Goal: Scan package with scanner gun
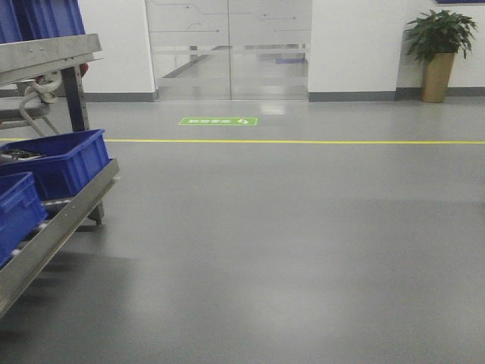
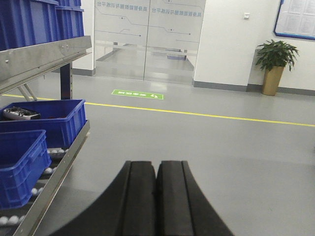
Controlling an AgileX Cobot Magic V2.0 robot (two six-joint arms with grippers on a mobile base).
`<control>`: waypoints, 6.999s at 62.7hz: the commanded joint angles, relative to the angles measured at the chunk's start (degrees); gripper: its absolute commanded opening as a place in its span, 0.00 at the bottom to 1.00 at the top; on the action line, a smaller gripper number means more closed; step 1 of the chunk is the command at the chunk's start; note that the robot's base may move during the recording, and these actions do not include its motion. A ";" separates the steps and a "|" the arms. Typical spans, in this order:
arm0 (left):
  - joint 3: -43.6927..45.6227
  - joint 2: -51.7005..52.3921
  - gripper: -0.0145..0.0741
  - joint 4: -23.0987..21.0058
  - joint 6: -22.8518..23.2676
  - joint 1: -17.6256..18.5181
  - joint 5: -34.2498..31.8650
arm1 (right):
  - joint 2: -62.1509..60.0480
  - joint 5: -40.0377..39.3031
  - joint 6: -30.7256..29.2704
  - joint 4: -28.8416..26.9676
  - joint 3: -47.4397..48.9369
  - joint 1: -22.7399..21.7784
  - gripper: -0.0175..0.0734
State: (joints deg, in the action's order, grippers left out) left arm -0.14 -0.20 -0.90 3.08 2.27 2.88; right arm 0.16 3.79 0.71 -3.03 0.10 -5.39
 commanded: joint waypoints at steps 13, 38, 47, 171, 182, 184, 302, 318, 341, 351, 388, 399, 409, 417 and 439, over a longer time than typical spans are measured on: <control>0.14 0.20 0.04 0.16 0.23 0.15 -0.90 | -0.16 -0.87 0.04 -0.09 -0.10 -0.23 0.01; 0.14 0.20 0.04 0.16 0.23 0.15 -0.90 | -0.16 -0.87 0.04 -0.09 -0.10 -0.23 0.01; 0.14 0.20 0.04 0.16 0.23 0.15 -0.90 | -0.16 -0.87 0.04 -0.09 -0.10 -0.23 0.01; 0.14 0.20 0.04 0.16 0.23 0.04 -0.90 | -0.16 -0.87 0.04 -0.09 -0.10 -0.12 0.01; 0.14 0.20 0.04 0.16 0.23 0.04 -0.90 | -0.16 -0.87 0.04 -0.09 -0.10 -0.12 0.01; 0.14 0.20 0.04 0.16 0.23 0.04 -0.90 | -0.16 -0.87 0.04 -0.09 -0.10 -0.12 0.01; 0.14 0.20 0.04 0.16 0.23 0.04 -0.90 | -0.16 -0.87 0.04 -0.09 -0.10 -0.12 0.01; 0.14 0.20 0.04 0.16 0.23 0.04 -0.90 | -0.16 -0.87 0.04 -0.09 -0.10 -0.12 0.01; 0.14 0.20 0.04 0.16 0.23 0.04 -0.90 | -0.16 -0.87 0.04 -0.09 -0.10 -0.12 0.01; 0.14 0.20 0.04 0.16 0.23 0.04 -0.90 | -0.16 -0.87 0.04 -0.09 -0.10 -0.12 0.01; 0.14 0.20 0.04 0.16 0.12 0.06 -0.90 | -0.16 -0.87 0.04 -0.09 -0.10 -0.12 0.01; 0.14 0.20 0.04 0.57 0.14 0.06 -2.19 | -0.16 -0.87 0.04 -0.09 -0.10 -0.12 0.01; 0.14 0.20 0.04 0.57 0.14 0.06 -2.19 | -0.16 -0.87 0.04 -0.09 -0.10 -0.12 0.01; 0.14 0.20 0.04 0.57 0.14 0.06 -2.55 | -0.16 -0.87 0.04 -0.09 -0.10 -0.12 0.01; 10.67 -3.52 0.04 3.64 0.14 0.17 3.23 | -0.16 -0.87 0.04 -0.09 -0.10 -0.12 0.01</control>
State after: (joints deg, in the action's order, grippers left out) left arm 5.92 -1.65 1.76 3.08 2.27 4.51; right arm 0.16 3.79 0.71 -3.03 0.00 -5.39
